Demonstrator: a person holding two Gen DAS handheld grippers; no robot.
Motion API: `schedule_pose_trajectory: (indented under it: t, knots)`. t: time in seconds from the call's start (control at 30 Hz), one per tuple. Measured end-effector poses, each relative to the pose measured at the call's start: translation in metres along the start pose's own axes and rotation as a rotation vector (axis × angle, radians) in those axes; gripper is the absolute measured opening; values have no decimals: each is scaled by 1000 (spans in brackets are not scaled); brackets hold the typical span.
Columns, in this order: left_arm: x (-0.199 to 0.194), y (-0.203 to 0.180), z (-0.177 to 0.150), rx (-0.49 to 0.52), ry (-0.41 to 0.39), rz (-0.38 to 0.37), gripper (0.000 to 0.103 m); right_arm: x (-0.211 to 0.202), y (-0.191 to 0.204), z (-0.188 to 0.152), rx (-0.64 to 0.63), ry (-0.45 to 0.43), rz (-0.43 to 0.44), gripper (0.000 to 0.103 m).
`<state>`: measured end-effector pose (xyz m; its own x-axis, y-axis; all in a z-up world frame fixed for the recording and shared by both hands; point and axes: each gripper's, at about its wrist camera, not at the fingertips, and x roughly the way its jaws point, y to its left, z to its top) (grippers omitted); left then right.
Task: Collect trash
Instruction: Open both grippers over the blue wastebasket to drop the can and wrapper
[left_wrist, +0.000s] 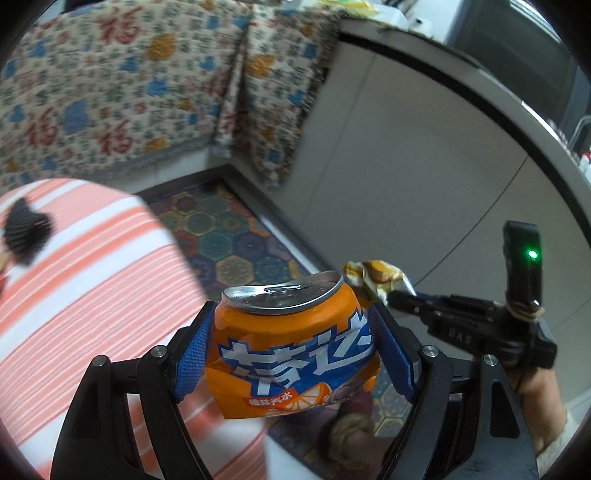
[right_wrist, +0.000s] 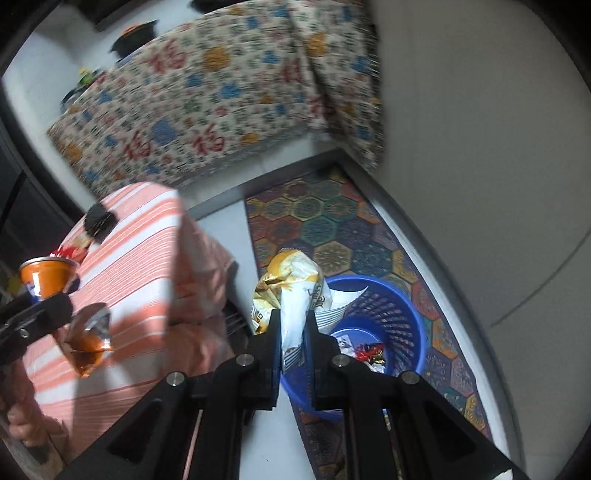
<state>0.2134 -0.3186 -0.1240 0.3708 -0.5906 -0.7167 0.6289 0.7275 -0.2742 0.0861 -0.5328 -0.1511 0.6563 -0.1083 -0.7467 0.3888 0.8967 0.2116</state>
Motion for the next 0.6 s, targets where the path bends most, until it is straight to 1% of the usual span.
schedule_pose_trajectory:
  t: [0.1,0.23,0.33,0.53,0.6]
  knots:
    - [36,-10,4,12,36,-12,82,5,-24,-1,38,3,-14,11]
    - [76,-22,5,36,84,-14,82,18,-53,4,89,32,-23,11]
    - [99,-27,8,36,111,-16,82,23,-69,9,120,38,-29,11]
    - [131,-30,14,22,143,-28,82,37,-92,14,152,81,-43,11]
    - [134,-32,13,26,146,-29,82,41,-95,13,157,94,-33,11]
